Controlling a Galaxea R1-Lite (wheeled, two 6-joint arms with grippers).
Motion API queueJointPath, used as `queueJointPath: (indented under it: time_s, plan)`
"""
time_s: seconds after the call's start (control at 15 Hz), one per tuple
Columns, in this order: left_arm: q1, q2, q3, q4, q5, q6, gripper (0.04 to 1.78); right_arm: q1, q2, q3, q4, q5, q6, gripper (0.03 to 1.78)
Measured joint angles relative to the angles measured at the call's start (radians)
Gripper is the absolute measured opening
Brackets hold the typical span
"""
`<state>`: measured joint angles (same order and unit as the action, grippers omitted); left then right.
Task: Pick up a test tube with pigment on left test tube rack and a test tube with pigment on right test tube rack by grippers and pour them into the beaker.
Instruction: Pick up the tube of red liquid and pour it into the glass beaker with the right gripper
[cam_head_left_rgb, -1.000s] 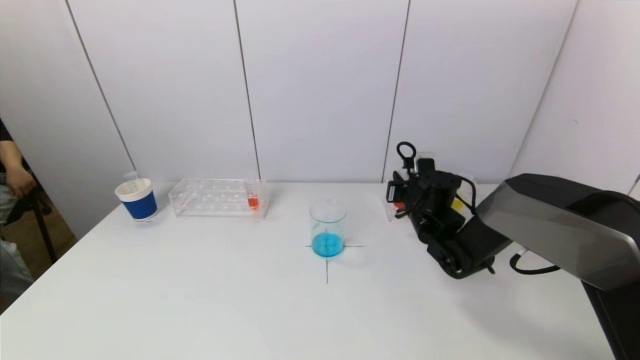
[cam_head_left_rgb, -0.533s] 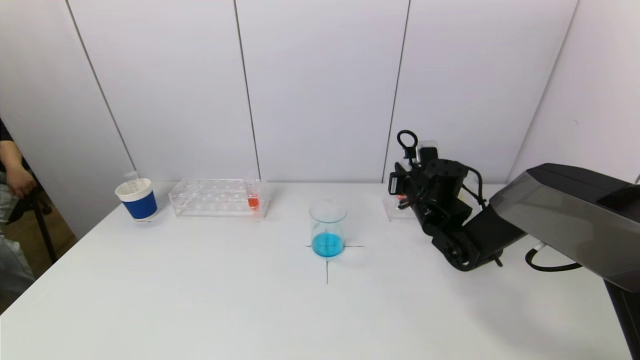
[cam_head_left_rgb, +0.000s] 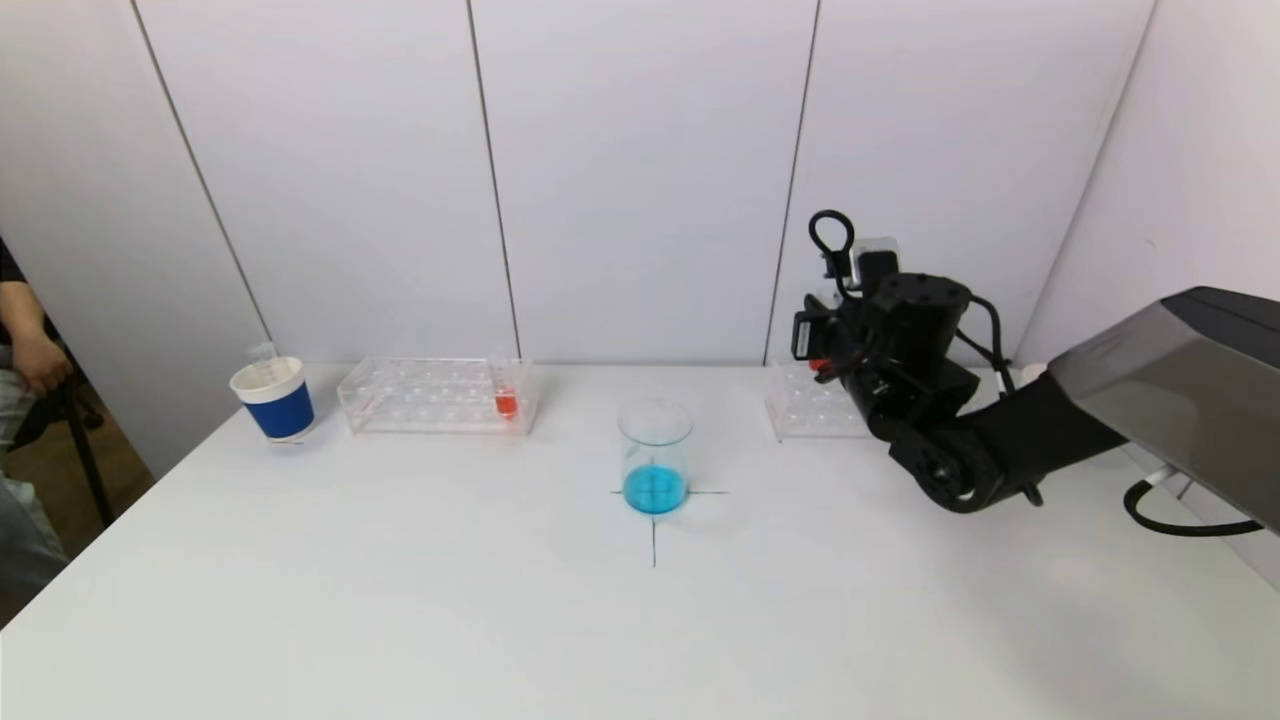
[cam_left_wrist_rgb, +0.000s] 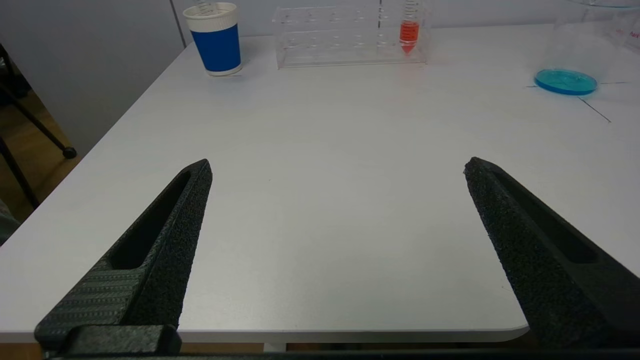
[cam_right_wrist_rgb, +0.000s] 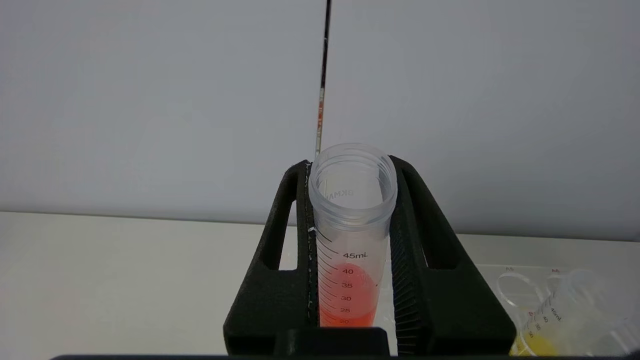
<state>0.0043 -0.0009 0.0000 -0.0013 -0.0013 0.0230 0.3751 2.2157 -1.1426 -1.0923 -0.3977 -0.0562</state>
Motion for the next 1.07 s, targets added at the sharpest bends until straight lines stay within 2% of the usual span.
queueJointPath:
  time_s: [0.27,0.6,0.73,0.93,1.07]
  plan:
    - [0.0,0.0,0.0,0.0,0.0,0.0,1.76,0.008,-0.079,-0.041,0.124,0.01,0.0,0.47]
    - [0.0,0.0,0.0,0.0,0.0,0.0,1.76,0.03,-0.177,-0.158,0.343,0.018,-0.003,0.47]
    - [0.0,0.0,0.0,0.0,0.0,0.0,1.76,0.04,-0.199,-0.21,0.409,0.041,-0.011,0.47]
    - [0.0,0.0,0.0,0.0,0.0,0.0,1.76,0.052,-0.211,-0.291,0.499,0.1,-0.027,0.47]
    - [0.0,0.0,0.0,0.0,0.0,0.0,1.76,0.052,-0.212,-0.347,0.549,0.147,-0.067,0.47]
